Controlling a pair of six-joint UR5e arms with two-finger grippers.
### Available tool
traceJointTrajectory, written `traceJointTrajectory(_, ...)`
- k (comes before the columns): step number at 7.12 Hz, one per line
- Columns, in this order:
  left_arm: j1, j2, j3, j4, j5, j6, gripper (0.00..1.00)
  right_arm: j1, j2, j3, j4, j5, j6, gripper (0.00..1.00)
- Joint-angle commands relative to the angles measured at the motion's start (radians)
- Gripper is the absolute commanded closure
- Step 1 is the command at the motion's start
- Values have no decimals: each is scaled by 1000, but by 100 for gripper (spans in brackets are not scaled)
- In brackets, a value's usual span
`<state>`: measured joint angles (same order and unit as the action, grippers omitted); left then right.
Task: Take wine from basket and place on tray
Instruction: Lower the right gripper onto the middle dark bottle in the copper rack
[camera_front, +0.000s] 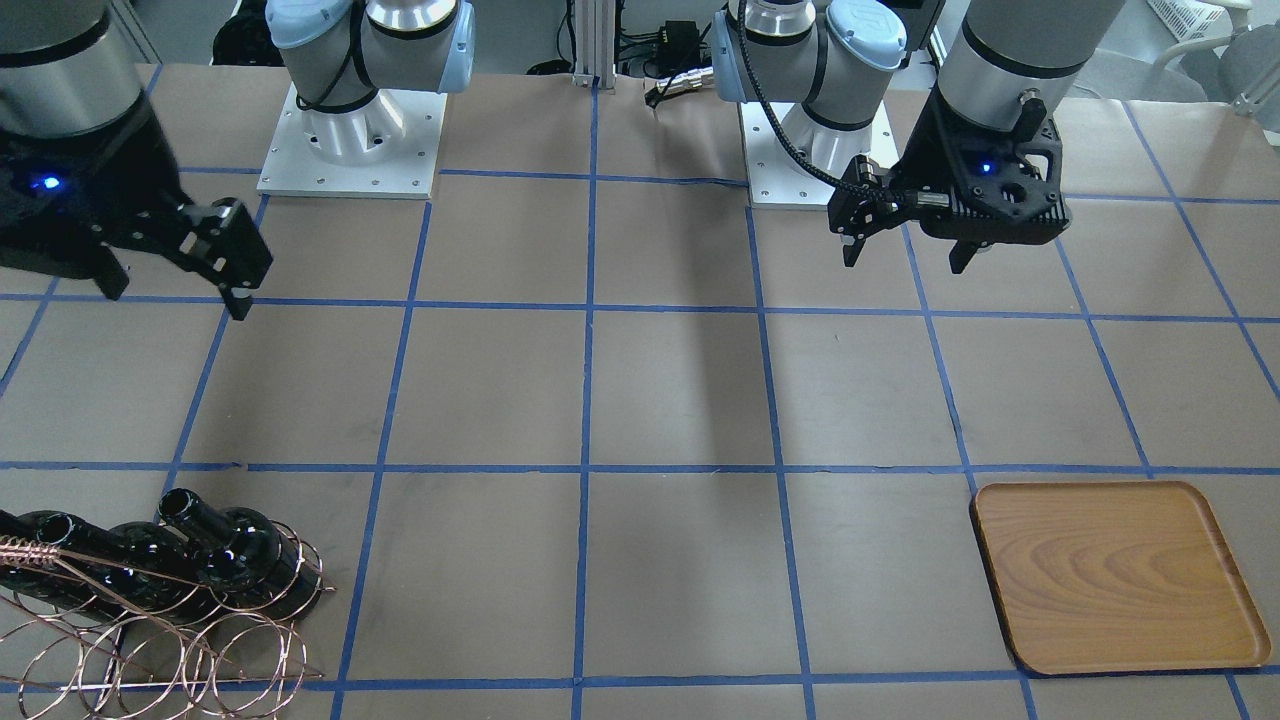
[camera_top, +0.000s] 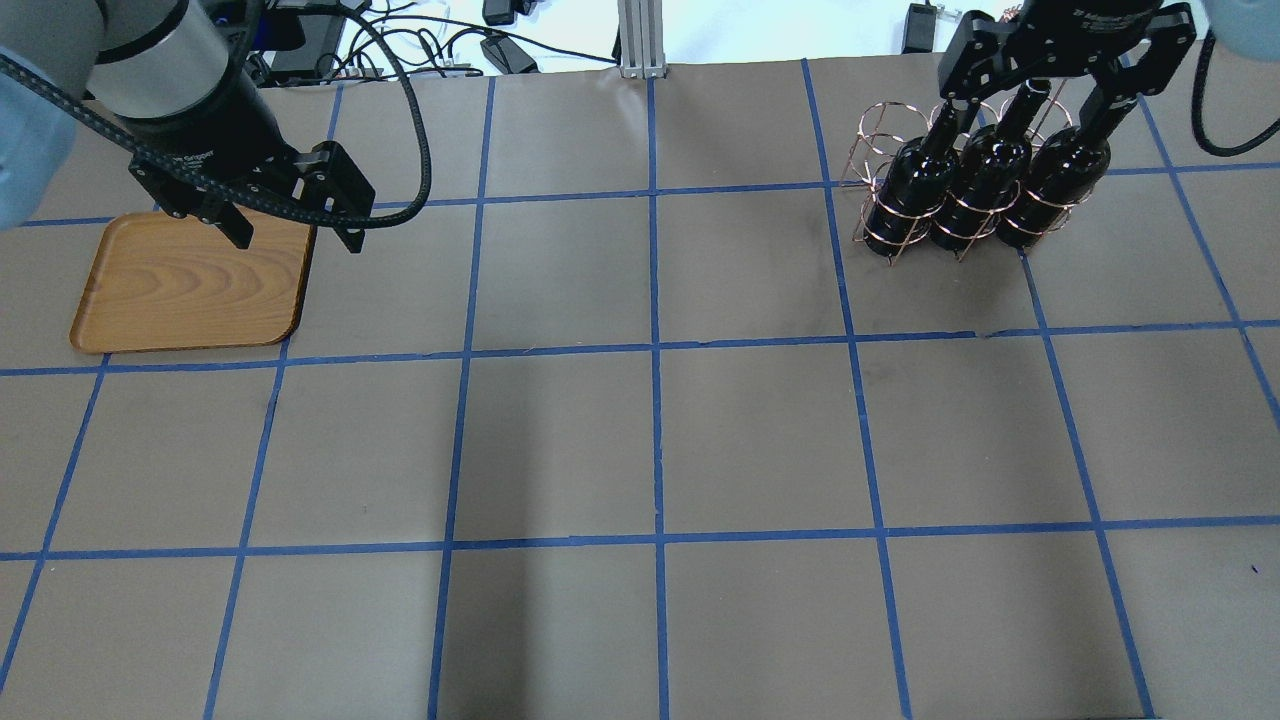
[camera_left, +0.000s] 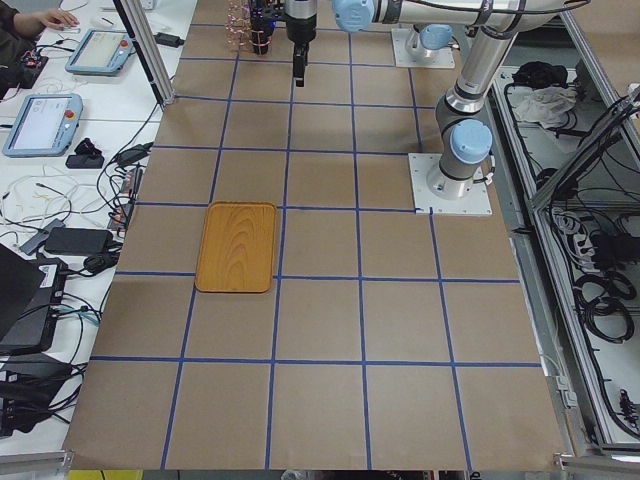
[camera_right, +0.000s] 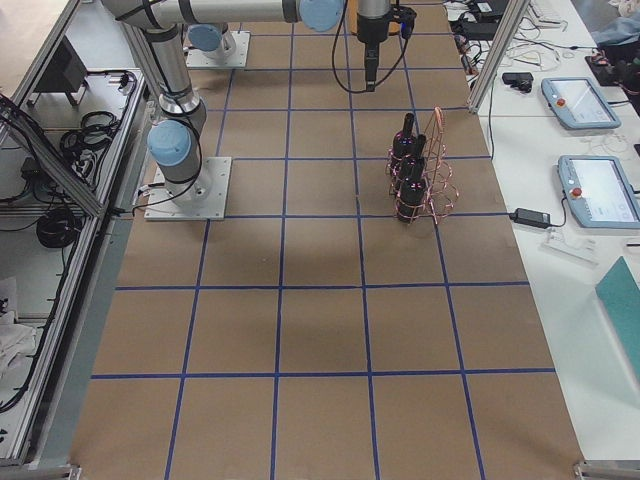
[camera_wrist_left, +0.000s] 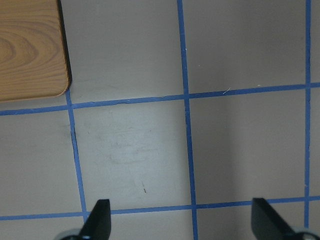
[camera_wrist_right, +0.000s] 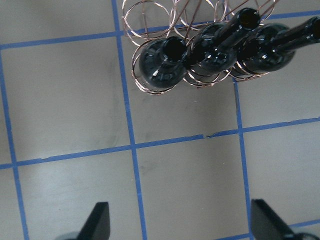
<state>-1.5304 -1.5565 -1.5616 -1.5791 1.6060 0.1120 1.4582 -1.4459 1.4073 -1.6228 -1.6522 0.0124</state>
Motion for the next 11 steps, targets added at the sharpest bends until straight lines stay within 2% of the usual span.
traceJointTrajectory(1, 1, 0, 0, 1, 0, 0, 0, -85, 121, -60, -60, 12, -122, 0)
traceJointTrajectory(2, 1, 0, 0, 2, 0, 0, 0, -111, 160, -73, -96, 15, -167, 0)
traceJointTrajectory(3, 1, 0, -2, 2, -1, 2, 0, -130, 182, -74, -120, 60, -195, 0)
traceJointTrajectory(5, -1, -2, -2, 2, -1, 2, 0, -134, 237, -76, -186, 66, -204, 2)
traceJointTrajectory(8, -1, -2, -2, 2, -1, 2, 0, -133, 266, -74, -186, 69, -262, 8)
traceJointTrajectory(11, -1, -4, -2, 2, -1, 2, 0, -133, 303, -77, -232, 106, -272, 24)
